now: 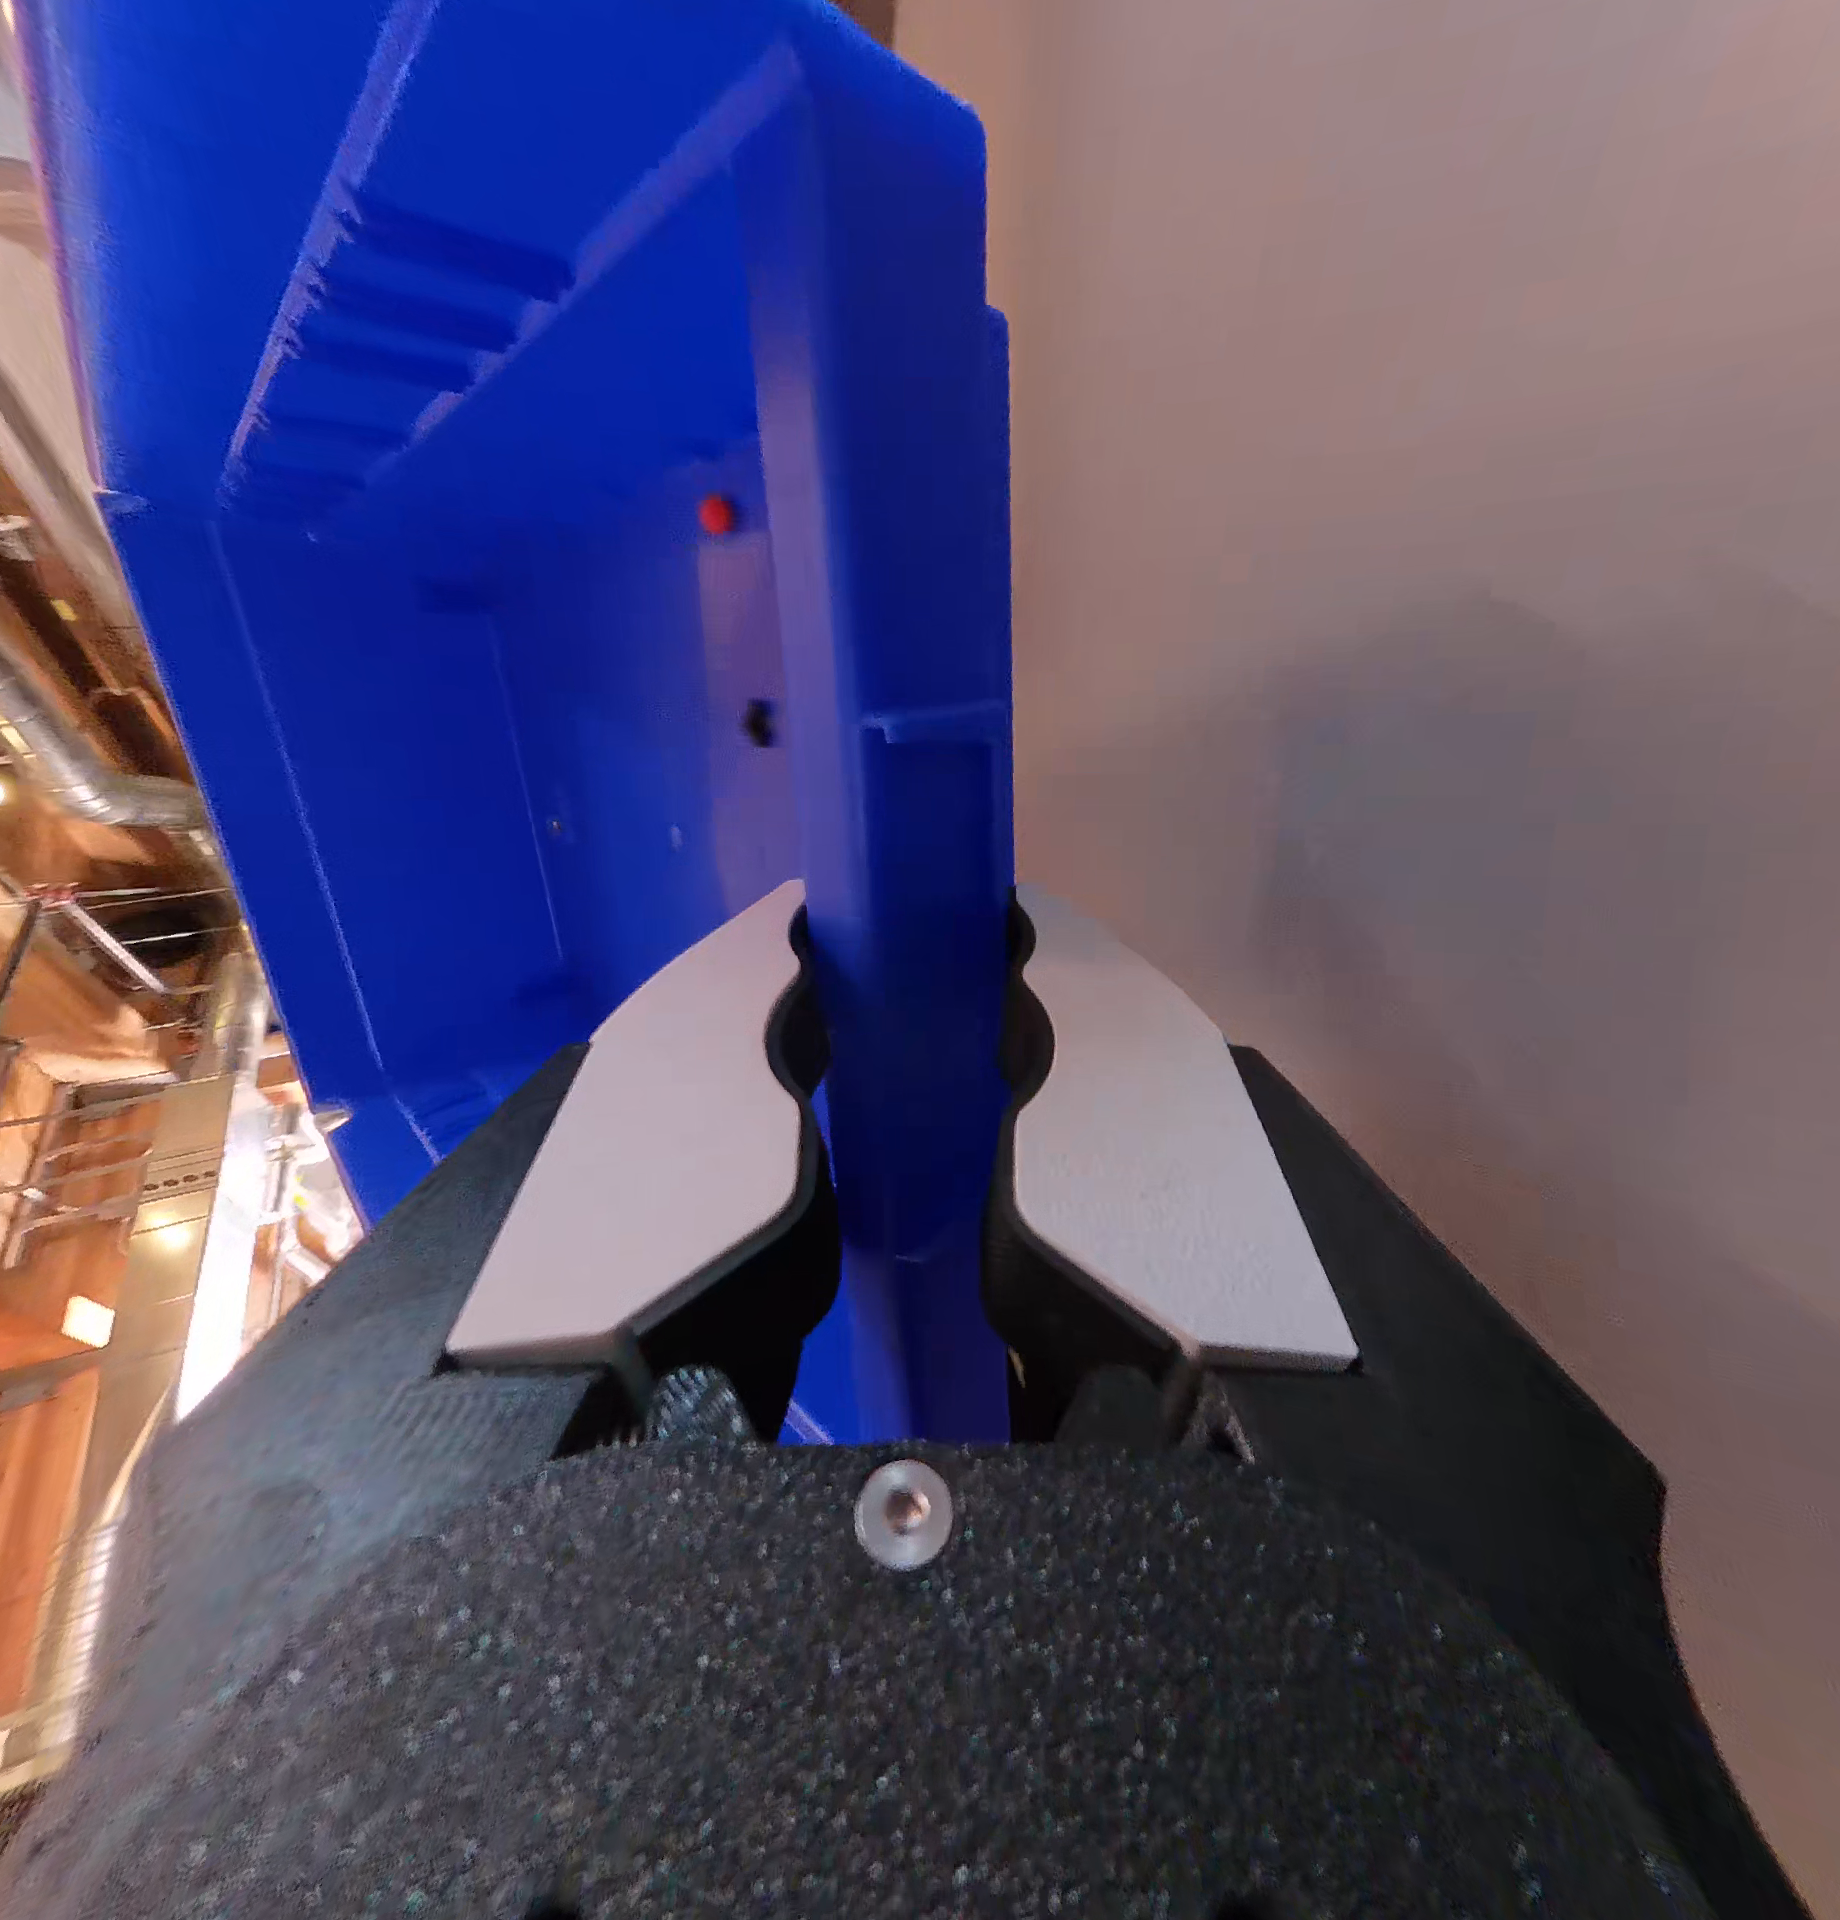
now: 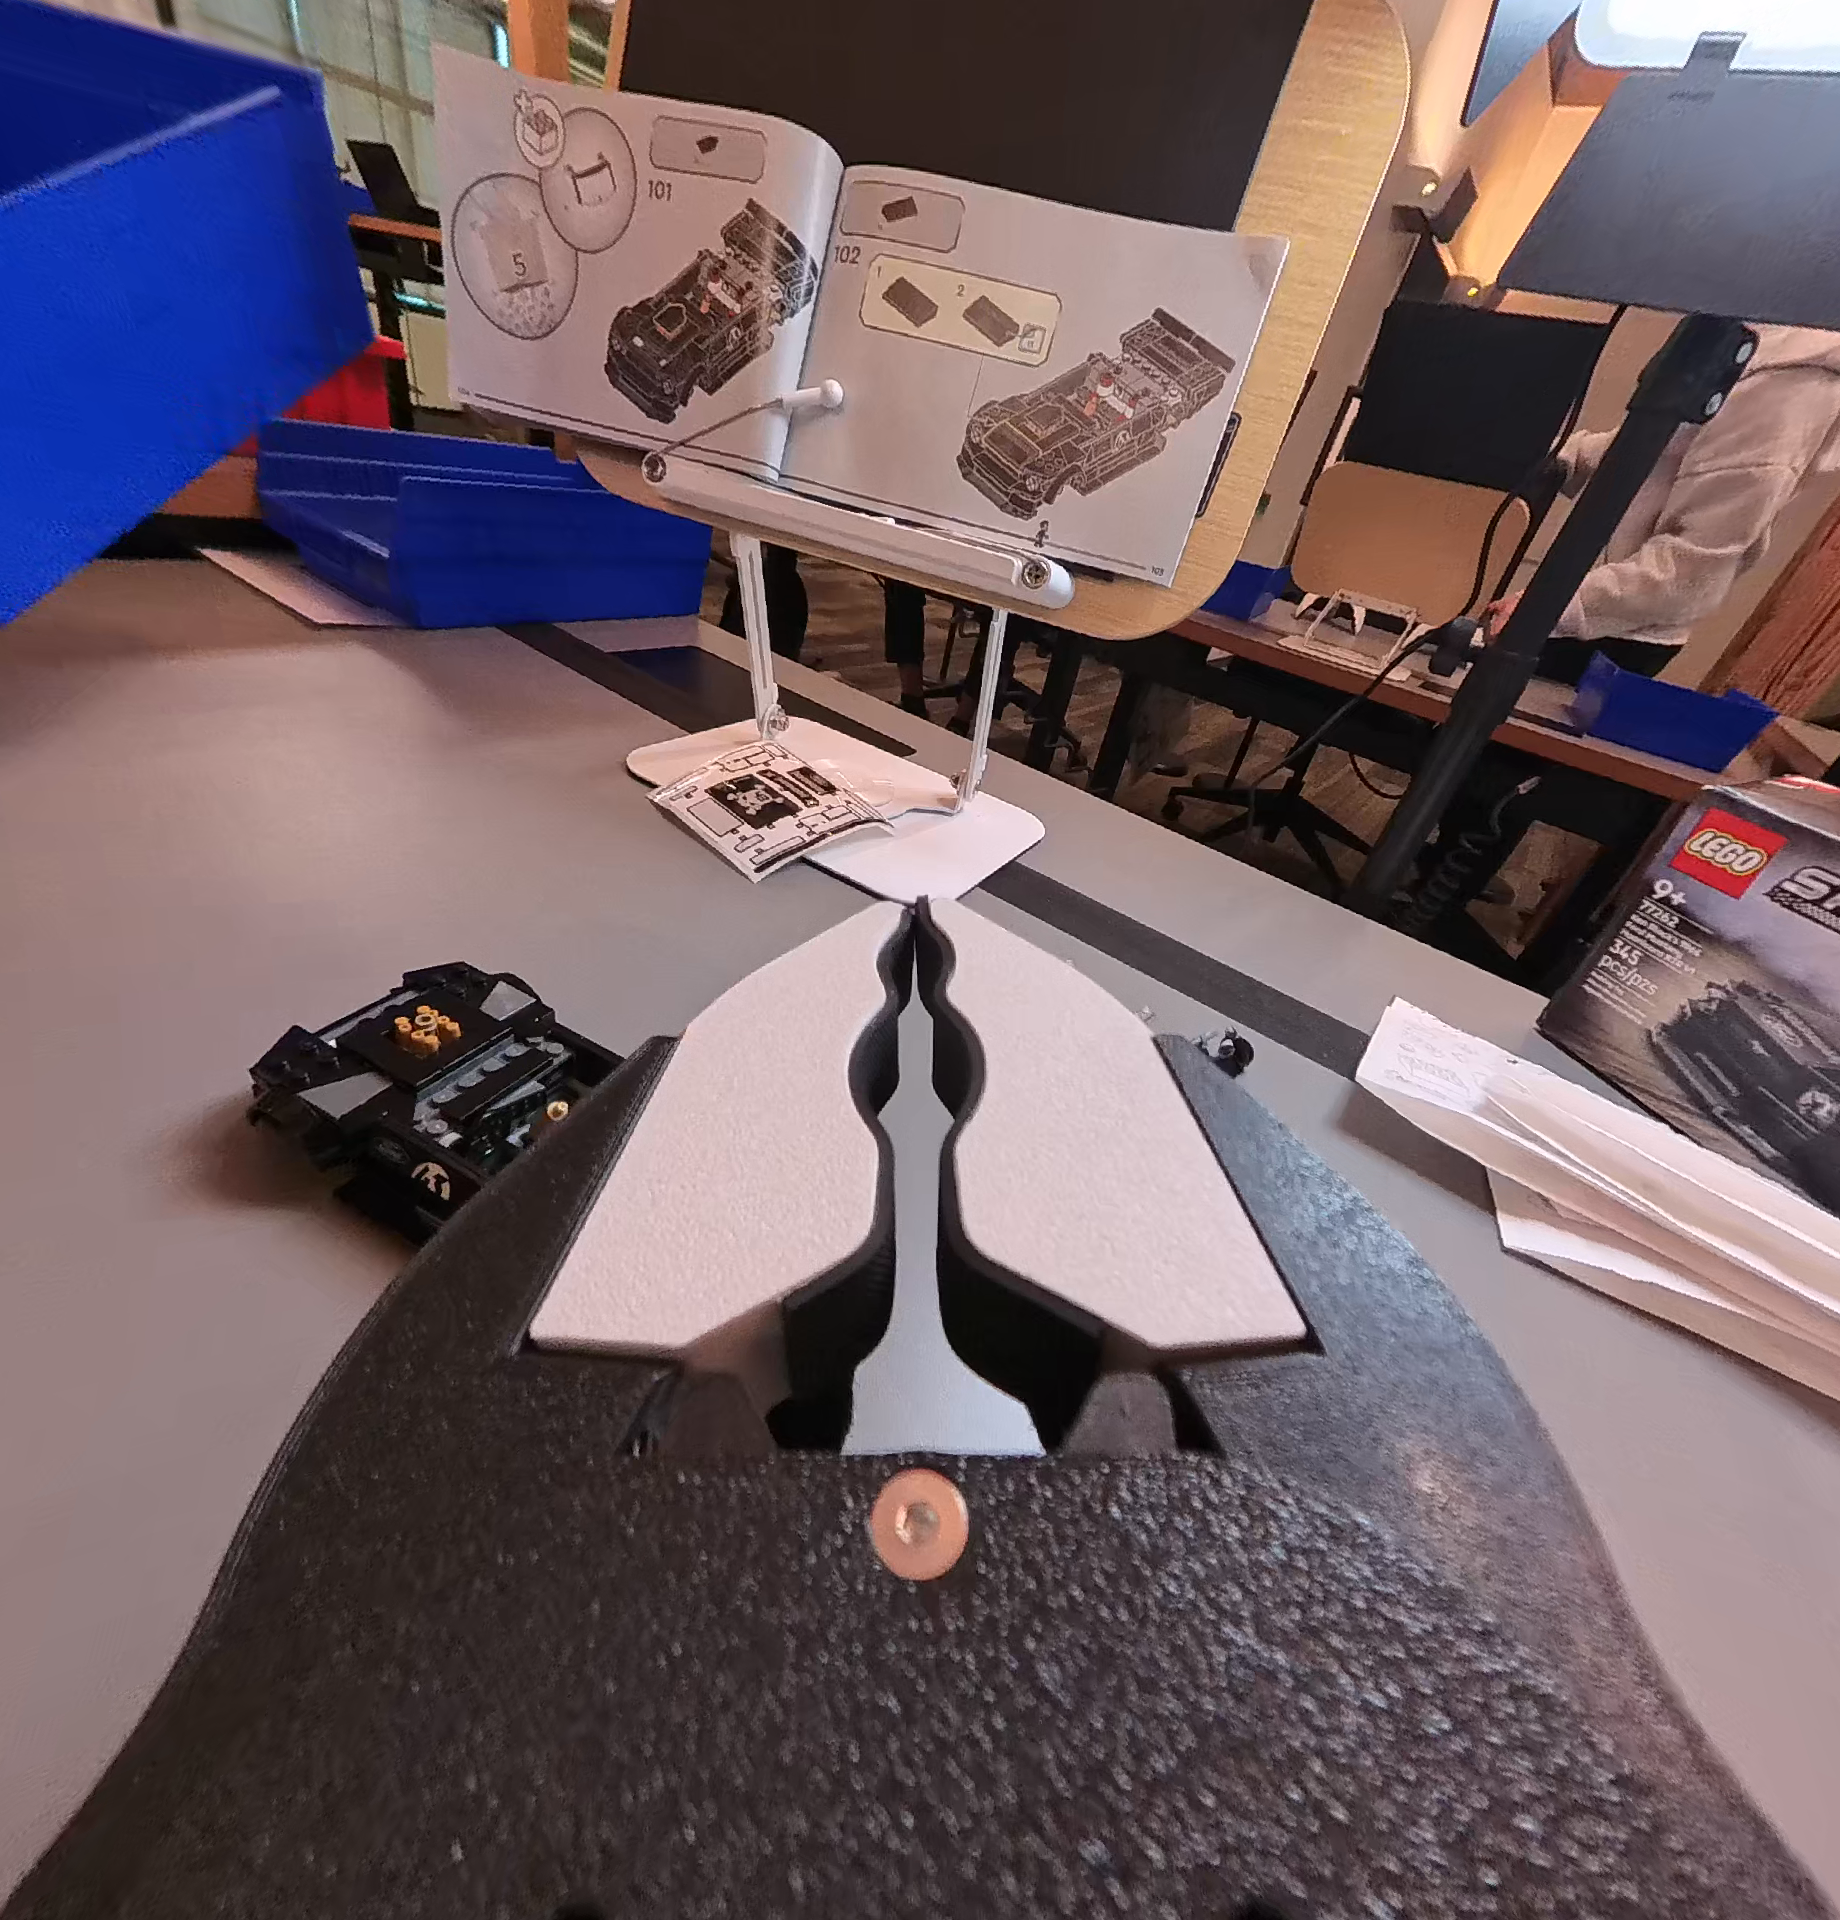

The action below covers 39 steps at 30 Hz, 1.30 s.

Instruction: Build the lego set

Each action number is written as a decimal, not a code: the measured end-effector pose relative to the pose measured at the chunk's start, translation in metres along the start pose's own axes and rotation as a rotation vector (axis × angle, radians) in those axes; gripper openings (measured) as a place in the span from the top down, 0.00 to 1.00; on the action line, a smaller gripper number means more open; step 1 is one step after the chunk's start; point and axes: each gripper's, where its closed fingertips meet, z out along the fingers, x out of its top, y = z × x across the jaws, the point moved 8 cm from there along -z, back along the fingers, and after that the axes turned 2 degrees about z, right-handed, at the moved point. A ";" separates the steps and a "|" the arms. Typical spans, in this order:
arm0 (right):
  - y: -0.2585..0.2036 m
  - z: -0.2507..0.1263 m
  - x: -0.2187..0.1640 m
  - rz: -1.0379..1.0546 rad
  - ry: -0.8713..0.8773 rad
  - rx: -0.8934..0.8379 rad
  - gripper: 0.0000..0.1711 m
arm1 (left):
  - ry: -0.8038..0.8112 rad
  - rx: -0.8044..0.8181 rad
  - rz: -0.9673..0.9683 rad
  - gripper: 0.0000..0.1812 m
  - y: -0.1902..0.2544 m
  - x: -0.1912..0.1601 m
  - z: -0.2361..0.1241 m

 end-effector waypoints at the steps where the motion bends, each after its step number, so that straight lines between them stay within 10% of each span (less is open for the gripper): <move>1: 0.000 0.000 0.000 0.002 -0.002 0.000 1.00 | -0.002 -0.024 0.005 0.82 0.004 0.000 0.001; 20: 0.000 0.003 -0.006 0.014 -0.037 0.006 1.00 | 0.043 -0.408 -0.055 0.83 0.043 0.014 0.012; 31: -0.006 0.014 -0.017 -0.003 -0.104 0.022 1.00 | 0.183 -0.575 -0.340 0.83 -0.061 -0.015 0.011; 39: -0.006 0.015 -0.020 0.009 -0.120 0.020 1.00 | 0.197 -0.593 -0.240 0.82 -0.014 0.011 -0.009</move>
